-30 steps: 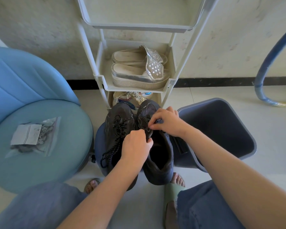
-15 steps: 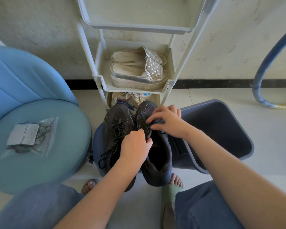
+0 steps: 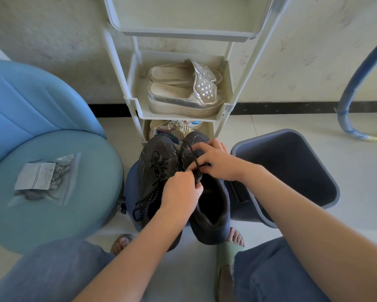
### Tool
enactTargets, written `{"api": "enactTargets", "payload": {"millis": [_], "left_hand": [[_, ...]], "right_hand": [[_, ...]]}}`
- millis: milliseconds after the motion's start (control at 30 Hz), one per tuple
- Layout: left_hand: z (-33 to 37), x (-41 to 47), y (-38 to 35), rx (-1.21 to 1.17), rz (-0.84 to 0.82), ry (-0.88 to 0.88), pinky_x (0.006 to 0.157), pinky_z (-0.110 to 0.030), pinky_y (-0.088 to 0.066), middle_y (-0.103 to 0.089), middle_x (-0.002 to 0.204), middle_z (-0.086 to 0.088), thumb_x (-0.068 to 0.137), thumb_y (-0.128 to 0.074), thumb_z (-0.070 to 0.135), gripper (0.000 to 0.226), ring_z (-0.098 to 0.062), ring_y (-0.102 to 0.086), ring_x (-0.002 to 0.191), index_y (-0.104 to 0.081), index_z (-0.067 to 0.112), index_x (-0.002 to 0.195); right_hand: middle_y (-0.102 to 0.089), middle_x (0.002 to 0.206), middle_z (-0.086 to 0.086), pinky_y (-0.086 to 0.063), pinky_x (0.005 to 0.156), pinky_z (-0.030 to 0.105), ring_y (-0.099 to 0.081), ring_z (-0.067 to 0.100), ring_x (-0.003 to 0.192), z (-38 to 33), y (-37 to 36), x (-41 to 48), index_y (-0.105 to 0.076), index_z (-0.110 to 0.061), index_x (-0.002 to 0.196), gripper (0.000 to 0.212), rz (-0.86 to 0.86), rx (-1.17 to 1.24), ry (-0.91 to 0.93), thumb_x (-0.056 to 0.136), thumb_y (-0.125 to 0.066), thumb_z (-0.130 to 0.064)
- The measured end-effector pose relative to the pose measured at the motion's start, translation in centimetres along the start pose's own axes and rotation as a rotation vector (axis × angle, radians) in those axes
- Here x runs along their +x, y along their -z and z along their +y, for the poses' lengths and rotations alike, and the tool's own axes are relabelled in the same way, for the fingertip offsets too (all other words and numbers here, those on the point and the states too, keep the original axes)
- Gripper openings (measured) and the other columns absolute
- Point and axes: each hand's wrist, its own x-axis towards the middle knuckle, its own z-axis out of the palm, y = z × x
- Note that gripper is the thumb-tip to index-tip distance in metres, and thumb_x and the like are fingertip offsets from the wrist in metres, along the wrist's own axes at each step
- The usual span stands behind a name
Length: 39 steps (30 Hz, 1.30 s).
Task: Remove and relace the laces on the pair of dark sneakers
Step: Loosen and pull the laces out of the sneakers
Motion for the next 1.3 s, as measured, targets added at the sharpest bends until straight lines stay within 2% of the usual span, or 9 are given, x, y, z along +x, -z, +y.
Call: {"api": "enactTargets", "payload": {"millis": [333, 500, 633, 733, 933, 1067, 1167, 1233, 1300], "left_hand": [[-0.4, -0.1, -0.1, -0.111, -0.038, 0.026, 0.074, -0.035, -0.055, -0.068, 0.081, -0.005, 0.093, -0.052, 0.035, 0.026, -0.019, -0.069, 0.073, -0.058, 0.01, 0.092], [-0.4, 0.0, -0.1, -0.1, -0.063, 0.031, 0.073, -0.036, -0.057, -0.068, 0.083, -0.006, 0.093, -0.051, 0.033, 0.024, -0.02, -0.069, 0.073, -0.058, 0.01, 0.095], [-0.4, 0.1, 0.0, -0.07, -0.086, 0.018, 0.074, -0.035, -0.057, -0.068, 0.084, -0.007, 0.093, -0.05, 0.028, 0.022, -0.021, -0.069, 0.073, -0.057, 0.008, 0.096], [-0.3, 0.0, 0.0, -0.066, -0.094, 0.007, 0.075, -0.035, -0.056, -0.067, 0.089, -0.007, 0.094, -0.05, 0.03, 0.024, -0.022, -0.069, 0.076, -0.056, 0.007, 0.099], [-0.3, 0.0, 0.2, -0.071, -0.093, 0.008, 0.075, -0.033, -0.056, -0.066, 0.09, -0.007, 0.094, -0.05, 0.03, 0.023, -0.021, -0.068, 0.077, -0.055, 0.009, 0.099], [-0.1, -0.1, 0.2, -0.025, -0.108, 0.0, 0.074, -0.03, -0.055, -0.068, 0.093, -0.008, 0.095, -0.049, 0.03, 0.025, -0.022, -0.068, 0.081, -0.054, 0.008, 0.106], [-0.2, -0.1, 0.1, -0.054, -0.129, 0.022, 0.076, -0.032, -0.056, -0.068, 0.091, -0.008, 0.095, -0.049, 0.028, 0.024, -0.022, -0.069, 0.08, -0.054, 0.007, 0.105], [-0.3, 0.0, 0.2, -0.087, -0.133, 0.043, 0.077, -0.035, -0.055, -0.068, 0.089, -0.008, 0.094, -0.049, 0.028, 0.023, -0.022, -0.069, 0.078, -0.055, 0.007, 0.101], [-0.3, 0.0, 0.3, -0.092, -0.131, 0.051, 0.078, -0.036, -0.055, -0.068, 0.087, -0.008, 0.093, -0.05, 0.029, 0.023, -0.023, -0.069, 0.078, -0.055, 0.007, 0.1]], "right_hand": [[-0.051, 0.136, -0.011, -0.02, 0.102, 0.026, -0.023, 0.019, 0.124, 0.6, 0.6, 0.8, -0.075, -0.024, 0.096, 0.014, -0.006, 0.0, 0.011, 0.089, -0.064, -0.019], [-0.054, 0.107, -0.012, -0.027, 0.103, 0.032, -0.031, 0.018, 0.115, 0.7, 0.8, 0.6, -0.073, -0.024, 0.093, 0.01, 0.048, 0.011, -0.033, 0.089, -0.064, -0.023], [-0.063, 0.109, -0.003, -0.045, 0.091, 0.035, -0.054, 0.017, 0.103, 0.9, 1.3, 0.1, -0.068, -0.016, 0.103, 0.018, 0.389, 0.173, -0.404, 0.097, -0.053, -0.023], [-0.064, 0.105, -0.001, -0.042, 0.075, 0.031, -0.057, 0.016, 0.087, 2.3, 2.0, -0.7, -0.066, -0.012, 0.108, 0.019, 0.632, 0.45, -0.663, 0.099, -0.051, -0.022], [-0.062, 0.11, 0.002, -0.039, 0.074, 0.031, -0.053, 0.02, 0.086, 3.2, 1.8, 0.1, -0.065, -0.014, 0.107, 0.019, 0.695, 0.496, -0.855, 0.1, -0.047, -0.015], [-0.064, 0.119, 0.007, -0.044, 0.078, 0.033, -0.054, 0.019, 0.089, 4.6, 2.5, -0.6, -0.066, -0.009, 0.114, 0.024, 0.797, 0.723, -0.979, 0.099, -0.047, -0.008], [-0.06, 0.123, 0.002, -0.046, 0.077, 0.032, -0.056, 0.017, 0.092, 4.5, 2.8, -0.6, -0.064, -0.015, 0.114, 0.022, 0.761, 0.582, -0.851, 0.098, -0.049, -0.012], [-0.05, 0.13, -0.002, -0.045, 0.075, 0.024, -0.054, 0.015, 0.097, 3.5, 3.0, -0.6, -0.062, -0.023, 0.122, 0.031, 0.657, 0.436, -0.56, 0.096, -0.052, -0.01], [-0.045, 0.13, -0.004, -0.042, 0.088, 0.019, -0.047, 0.011, 0.105, 2.7, 2.8, -0.4, -0.063, -0.027, 0.121, 0.033, 0.384, 0.432, -0.273, 0.094, -0.056, -0.011]]}}
